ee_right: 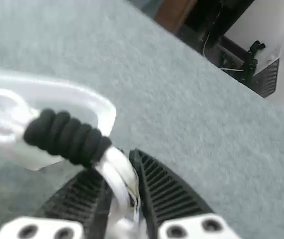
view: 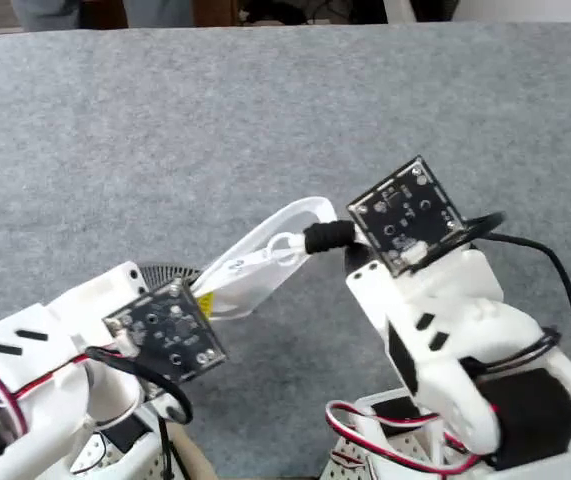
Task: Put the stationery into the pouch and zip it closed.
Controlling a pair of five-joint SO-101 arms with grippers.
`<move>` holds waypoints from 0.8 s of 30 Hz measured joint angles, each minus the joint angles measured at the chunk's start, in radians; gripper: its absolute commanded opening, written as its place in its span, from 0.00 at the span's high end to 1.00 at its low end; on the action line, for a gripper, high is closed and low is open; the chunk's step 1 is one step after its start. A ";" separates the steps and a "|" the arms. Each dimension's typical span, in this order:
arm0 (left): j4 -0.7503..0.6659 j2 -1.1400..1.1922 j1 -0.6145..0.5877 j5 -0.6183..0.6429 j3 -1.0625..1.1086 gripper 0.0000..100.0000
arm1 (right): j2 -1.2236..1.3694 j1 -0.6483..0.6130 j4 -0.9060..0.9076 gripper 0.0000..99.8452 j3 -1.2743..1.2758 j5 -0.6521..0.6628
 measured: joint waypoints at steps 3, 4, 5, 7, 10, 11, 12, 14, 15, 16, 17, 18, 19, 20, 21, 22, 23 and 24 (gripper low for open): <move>0.000 -0.006 0.000 0.000 0.000 0.97 | 0.000 0.035 -0.026 0.99 0.041 0.000; 0.000 -0.014 0.000 0.000 0.000 0.97 | 0.000 0.044 -0.037 0.99 0.057 0.000; 0.000 -0.025 0.000 0.000 0.000 0.97 | 0.000 0.055 -0.048 0.99 0.074 0.000; 0.000 -0.048 0.000 0.000 0.000 0.97 | 0.000 0.072 -0.072 0.99 0.104 0.000; 0.000 -0.069 0.000 0.000 0.000 0.97 | 0.000 0.101 -0.107 0.99 0.143 0.000; 0.000 -0.074 0.000 0.000 0.000 0.97 | 0.000 0.115 -0.118 0.99 0.155 0.000; 0.000 -0.078 0.000 0.000 0.000 0.97 | 0.000 0.130 -0.127 0.99 0.166 0.000; 0.000 -0.084 0.000 0.000 0.000 0.97 | 0.000 0.158 -0.143 0.99 0.178 0.000; 0.000 -0.087 0.000 0.000 0.000 0.97 | 0.003 0.172 -0.146 0.99 0.183 0.000; 0.000 -0.091 0.000 0.000 0.000 0.97 | 0.005 0.184 -0.147 0.99 0.184 0.000; 0.000 -0.091 0.000 0.000 0.000 0.97 | 0.008 0.196 -0.147 0.99 0.184 0.000; 0.000 -0.091 0.000 0.000 0.000 0.97 | 0.009 0.210 -0.147 0.99 0.184 0.000; 0.000 -0.091 0.000 0.000 0.000 0.97 | 0.009 0.221 -0.147 0.99 0.184 0.000; 0.000 -0.091 0.000 0.000 0.000 0.97 | 0.009 0.227 -0.147 0.98 0.184 0.000; 0.000 -0.091 0.000 0.000 0.000 0.97 | 0.009 0.229 -0.147 0.97 0.184 0.005; 0.000 -0.091 0.000 0.000 0.000 0.97 | 0.009 0.229 -0.143 0.93 0.184 0.015; 0.000 -0.091 0.000 0.000 0.000 0.97 | 0.009 0.224 -0.127 0.88 0.184 0.035; 0.000 -0.091 0.000 0.000 0.000 0.97 | 0.009 0.209 -0.101 0.83 0.184 0.058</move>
